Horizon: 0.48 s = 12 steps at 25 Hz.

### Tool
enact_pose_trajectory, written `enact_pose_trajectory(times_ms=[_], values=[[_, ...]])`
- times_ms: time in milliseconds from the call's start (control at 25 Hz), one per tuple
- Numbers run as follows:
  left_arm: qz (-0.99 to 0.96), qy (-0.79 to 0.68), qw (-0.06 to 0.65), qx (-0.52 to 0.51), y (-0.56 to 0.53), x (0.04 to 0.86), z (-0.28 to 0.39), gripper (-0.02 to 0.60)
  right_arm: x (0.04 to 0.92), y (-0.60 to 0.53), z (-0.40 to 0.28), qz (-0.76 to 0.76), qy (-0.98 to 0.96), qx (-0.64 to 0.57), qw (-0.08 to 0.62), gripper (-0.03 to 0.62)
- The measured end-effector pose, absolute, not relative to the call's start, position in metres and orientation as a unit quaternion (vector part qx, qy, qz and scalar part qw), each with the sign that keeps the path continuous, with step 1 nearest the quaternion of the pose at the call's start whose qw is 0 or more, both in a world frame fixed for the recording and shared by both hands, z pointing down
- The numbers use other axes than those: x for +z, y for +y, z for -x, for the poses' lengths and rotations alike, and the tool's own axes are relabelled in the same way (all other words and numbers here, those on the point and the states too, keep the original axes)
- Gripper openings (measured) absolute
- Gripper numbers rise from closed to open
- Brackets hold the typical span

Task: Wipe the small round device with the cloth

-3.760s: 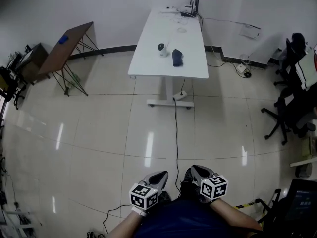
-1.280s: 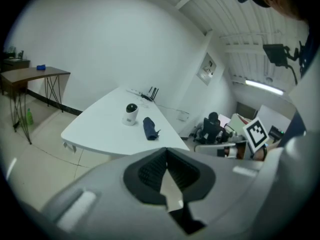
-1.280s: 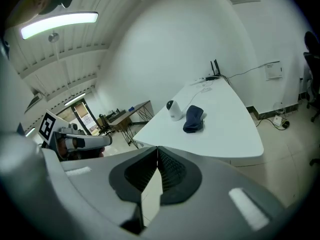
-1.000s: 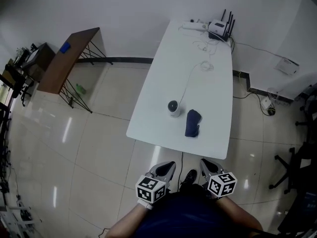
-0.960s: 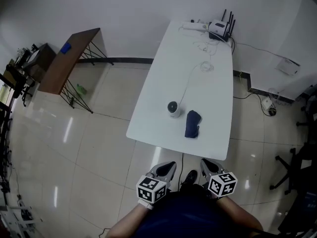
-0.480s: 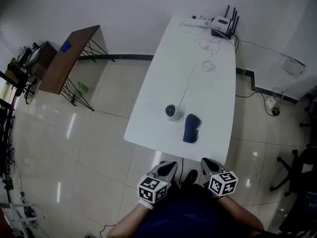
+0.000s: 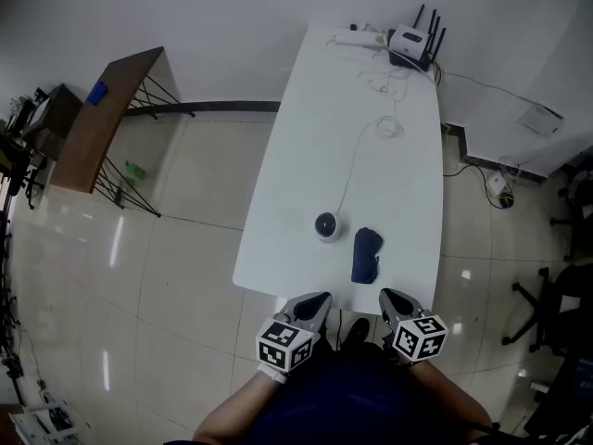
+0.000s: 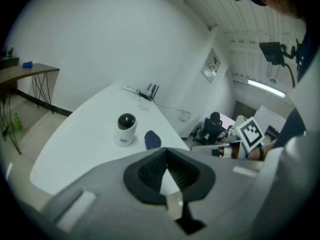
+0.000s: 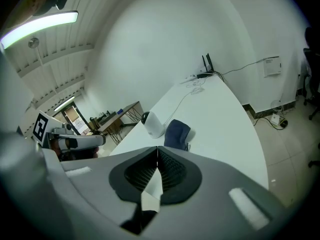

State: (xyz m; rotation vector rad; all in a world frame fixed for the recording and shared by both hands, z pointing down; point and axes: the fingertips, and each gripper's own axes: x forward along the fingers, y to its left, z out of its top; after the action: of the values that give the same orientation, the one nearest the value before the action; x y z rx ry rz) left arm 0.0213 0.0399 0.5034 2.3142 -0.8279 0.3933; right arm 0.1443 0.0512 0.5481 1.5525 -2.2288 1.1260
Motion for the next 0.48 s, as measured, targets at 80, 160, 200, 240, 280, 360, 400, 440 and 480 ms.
enact_pose_trajectory(times_ms=[80, 160, 200, 240, 280, 360, 400, 440, 480], values=[[-0.884, -0.313, 0.314, 0.148, 0.023, 0.502, -0.01, 0.003, 0.546, 0.039, -0.137, -0.538, -0.747, 0.377, 0.098, 0.012], [-0.887, -0.312, 0.305, 0.15, 0.005, 0.502, 0.003, 0.003, 0.544, 0.026, -0.128, -0.549, -0.742, 0.372, 0.099, 0.012], [-0.889, -0.31, 0.299, 0.153, -0.003, 0.503, 0.008, 0.003, 0.544, 0.02, -0.124, -0.554, -0.739, 0.37, 0.101, 0.012], [-0.892, -0.307, 0.292, 0.156, -0.011, 0.504, 0.013, 0.014, 0.544, 0.015, -0.121, -0.558, -0.736, 0.368, 0.105, 0.012], [-0.895, -0.303, 0.287, 0.16, -0.018, 0.505, 0.016, 0.026, 0.545, 0.01, -0.118, -0.562, -0.734, 0.366, 0.11, 0.012], [-0.9, -0.291, 0.28, 0.166, -0.027, 0.509, 0.02, 0.063, 0.547, 0.001, -0.113, -0.567, -0.729, 0.364, 0.12, 0.014], [-0.901, -0.286, 0.278, 0.168, -0.032, 0.512, 0.021, 0.091, 0.548, -0.003, -0.111, -0.568, -0.729, 0.361, 0.127, 0.014], [-0.903, -0.282, 0.276, 0.172, -0.036, 0.515, 0.023, 0.117, 0.548, -0.007, -0.108, -0.568, -0.728, 0.359, 0.133, 0.015], [-0.904, -0.279, 0.273, 0.176, -0.041, 0.519, 0.024, 0.138, 0.549, -0.011, -0.106, -0.569, -0.728, 0.355, 0.141, 0.017]])
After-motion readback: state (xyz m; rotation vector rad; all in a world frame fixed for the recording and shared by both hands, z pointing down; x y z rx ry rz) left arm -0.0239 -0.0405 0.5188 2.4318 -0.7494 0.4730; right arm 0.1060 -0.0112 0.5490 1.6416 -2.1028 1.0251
